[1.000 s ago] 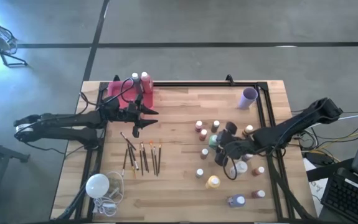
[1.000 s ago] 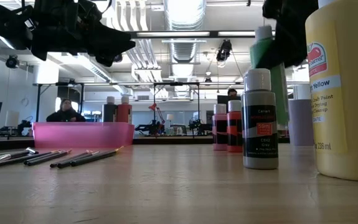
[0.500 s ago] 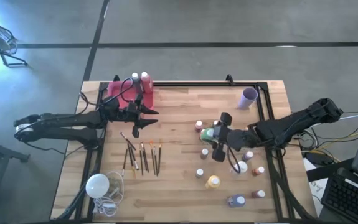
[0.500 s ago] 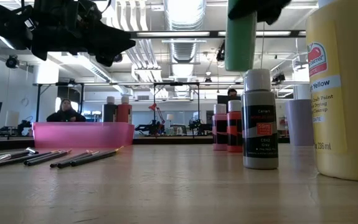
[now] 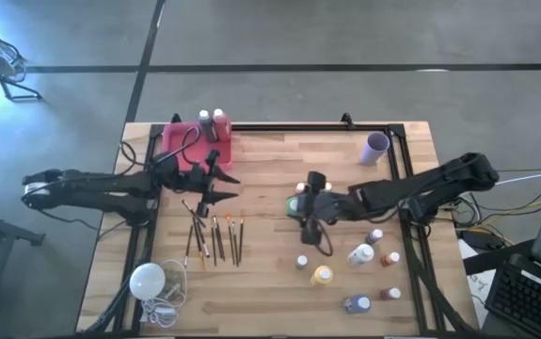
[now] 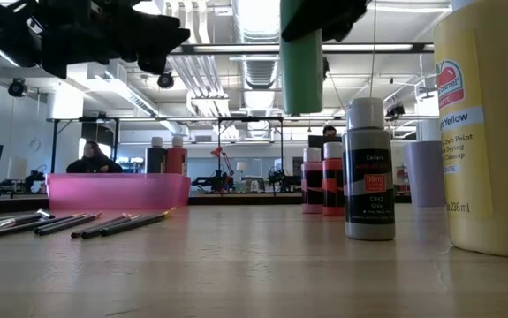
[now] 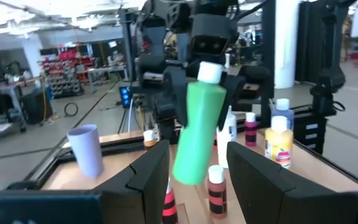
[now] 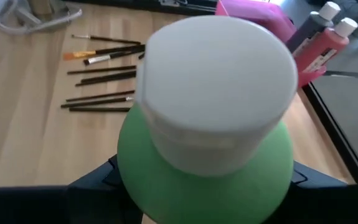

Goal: Pick & Place Paint Supplies
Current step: Put the large green paint bottle into the pink bin

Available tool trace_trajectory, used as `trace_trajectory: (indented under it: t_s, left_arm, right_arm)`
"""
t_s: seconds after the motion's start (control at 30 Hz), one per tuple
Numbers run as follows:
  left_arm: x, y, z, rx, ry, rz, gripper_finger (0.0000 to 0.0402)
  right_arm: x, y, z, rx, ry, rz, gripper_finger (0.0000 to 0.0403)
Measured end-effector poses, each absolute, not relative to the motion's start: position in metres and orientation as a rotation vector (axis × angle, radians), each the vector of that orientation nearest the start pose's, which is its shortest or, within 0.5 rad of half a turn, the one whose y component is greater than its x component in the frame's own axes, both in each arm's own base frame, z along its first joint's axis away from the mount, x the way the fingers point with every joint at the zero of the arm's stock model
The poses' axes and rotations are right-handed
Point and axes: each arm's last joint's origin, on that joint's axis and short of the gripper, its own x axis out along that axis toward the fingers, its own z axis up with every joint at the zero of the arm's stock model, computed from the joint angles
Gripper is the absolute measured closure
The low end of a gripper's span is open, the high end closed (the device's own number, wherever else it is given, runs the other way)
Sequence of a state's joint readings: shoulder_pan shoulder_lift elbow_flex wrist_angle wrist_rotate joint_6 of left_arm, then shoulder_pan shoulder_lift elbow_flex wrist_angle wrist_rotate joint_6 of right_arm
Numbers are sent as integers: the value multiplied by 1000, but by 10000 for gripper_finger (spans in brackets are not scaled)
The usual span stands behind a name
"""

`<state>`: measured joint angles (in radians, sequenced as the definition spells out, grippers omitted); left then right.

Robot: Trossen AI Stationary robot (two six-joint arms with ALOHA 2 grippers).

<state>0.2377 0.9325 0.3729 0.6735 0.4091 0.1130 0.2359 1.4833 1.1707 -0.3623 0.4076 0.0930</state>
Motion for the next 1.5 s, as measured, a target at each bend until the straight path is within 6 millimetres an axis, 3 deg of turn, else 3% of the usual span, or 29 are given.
trace_trajectory:
  t_s: [0.3, 0.57, 1.17, 1.5]
  left_arm:
    - [202, 23, 239, 327, -102, -202, 234]
    - [217, 14, 242, 338, -116, -190, 234]
    - [272, 3, 258, 377, -109, -248, 234]
    - [291, -4, 265, 375, -104, -277, 234]
  right_arm:
    - [351, 65, 285, -156, 654, -180, 200]
    - [368, 64, 280, -202, 673, -176, 199]
    - [368, 63, 282, -201, 663, -177, 199]
    - [367, 63, 281, -203, 665, -176, 199]
